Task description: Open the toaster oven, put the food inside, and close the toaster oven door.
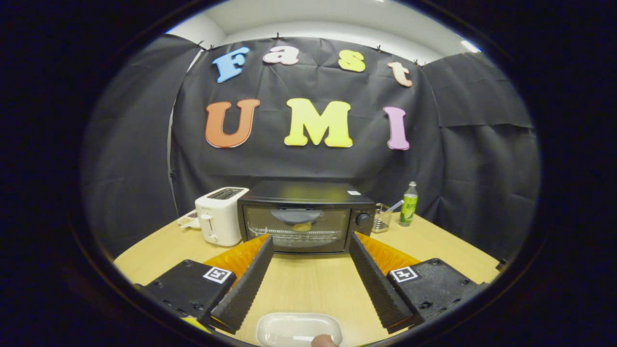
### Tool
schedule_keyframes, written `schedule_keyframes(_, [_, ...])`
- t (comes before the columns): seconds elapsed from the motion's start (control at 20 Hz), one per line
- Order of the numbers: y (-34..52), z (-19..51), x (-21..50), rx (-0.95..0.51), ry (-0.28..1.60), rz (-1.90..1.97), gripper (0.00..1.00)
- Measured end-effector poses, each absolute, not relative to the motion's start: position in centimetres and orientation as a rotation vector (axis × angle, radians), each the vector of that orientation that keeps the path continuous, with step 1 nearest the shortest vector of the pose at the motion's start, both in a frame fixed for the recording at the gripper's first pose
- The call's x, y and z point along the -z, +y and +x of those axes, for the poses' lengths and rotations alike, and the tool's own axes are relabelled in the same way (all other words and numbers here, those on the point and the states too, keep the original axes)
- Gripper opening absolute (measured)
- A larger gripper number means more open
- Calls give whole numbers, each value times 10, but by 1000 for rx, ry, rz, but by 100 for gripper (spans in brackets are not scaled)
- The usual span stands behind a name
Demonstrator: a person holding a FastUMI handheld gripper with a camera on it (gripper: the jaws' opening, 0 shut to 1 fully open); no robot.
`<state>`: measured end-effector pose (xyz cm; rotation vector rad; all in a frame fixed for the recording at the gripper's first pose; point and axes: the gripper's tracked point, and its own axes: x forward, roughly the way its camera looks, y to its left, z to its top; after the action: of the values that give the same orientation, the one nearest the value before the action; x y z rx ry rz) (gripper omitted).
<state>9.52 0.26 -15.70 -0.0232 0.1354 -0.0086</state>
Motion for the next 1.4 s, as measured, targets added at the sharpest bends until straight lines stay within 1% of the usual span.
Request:
schedule_keyframes(0.15, [-26,51,123,77,121,-27,100])
schedule_keyframes(0.25, [-38,24,99,96,97,-49,100])
schedule_keyframes(0.4, [-40,-12,61,69,19,-48,100])
schedule_keyframes(0.8, [-28,-80,17,-24,-24,26,100])
schedule_keyframes(1.1, [-13,-105,-4,-60,-91,15,100])
schedule_keyframes(1.4, [4,-110,13,-101,-39,44,100])
